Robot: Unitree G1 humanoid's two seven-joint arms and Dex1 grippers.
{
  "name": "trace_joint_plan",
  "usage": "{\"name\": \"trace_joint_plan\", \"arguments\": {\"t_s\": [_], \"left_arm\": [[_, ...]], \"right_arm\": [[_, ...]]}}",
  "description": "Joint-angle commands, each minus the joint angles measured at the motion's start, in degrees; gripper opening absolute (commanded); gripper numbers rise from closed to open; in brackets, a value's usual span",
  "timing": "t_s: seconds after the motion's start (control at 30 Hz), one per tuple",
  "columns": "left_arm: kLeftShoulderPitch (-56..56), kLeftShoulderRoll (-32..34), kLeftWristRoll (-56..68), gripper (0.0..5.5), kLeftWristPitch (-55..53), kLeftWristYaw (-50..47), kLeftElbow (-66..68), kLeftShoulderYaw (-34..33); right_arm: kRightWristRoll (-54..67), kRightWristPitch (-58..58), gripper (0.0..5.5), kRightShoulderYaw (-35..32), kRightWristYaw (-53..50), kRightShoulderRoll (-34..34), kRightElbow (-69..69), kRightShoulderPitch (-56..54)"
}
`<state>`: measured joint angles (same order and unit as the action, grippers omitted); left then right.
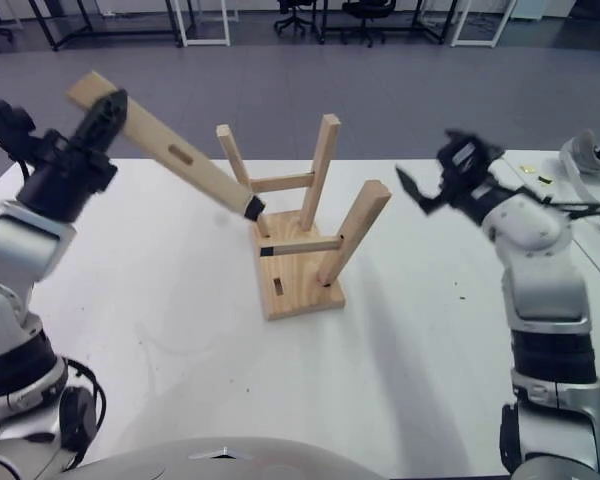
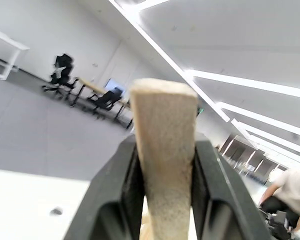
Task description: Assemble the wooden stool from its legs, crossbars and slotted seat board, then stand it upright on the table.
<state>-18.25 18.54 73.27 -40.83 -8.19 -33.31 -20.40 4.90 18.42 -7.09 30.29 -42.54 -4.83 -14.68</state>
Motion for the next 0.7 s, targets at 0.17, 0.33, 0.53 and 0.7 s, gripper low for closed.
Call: {"name": "trace_joint_plan", "arguments": {"t_s": [0.17,0.33,0.53,0.7], "left_arm": [[16.25,-7.16,-13.02,1.02,4.23,-5.39,-5.38,8.11],[22.04,-12.52,-16.88,1.02,7.54,-9.72,-6.87,8.85],[21.71,-15.81,-20.57,1.02,10.85,-10.80,-6.12,9.59],[21.75,-14.31,-27.72,1.02,11.30,-7.04,-3.78,13.69]], "right_arm": [[-10.92,-11.47,4.59,15.19,-2.80,9.02,9.01,12.36],[-13.25,-14.74,4.59,20.34,-0.15,9.77,2.86,14.27],[-13.25,-14.42,4.59,20.97,1.03,10.60,-3.24,16.12],[-15.52,-13.49,4.59,17.92,-2.14,10.20,0.13,14.23]]}}
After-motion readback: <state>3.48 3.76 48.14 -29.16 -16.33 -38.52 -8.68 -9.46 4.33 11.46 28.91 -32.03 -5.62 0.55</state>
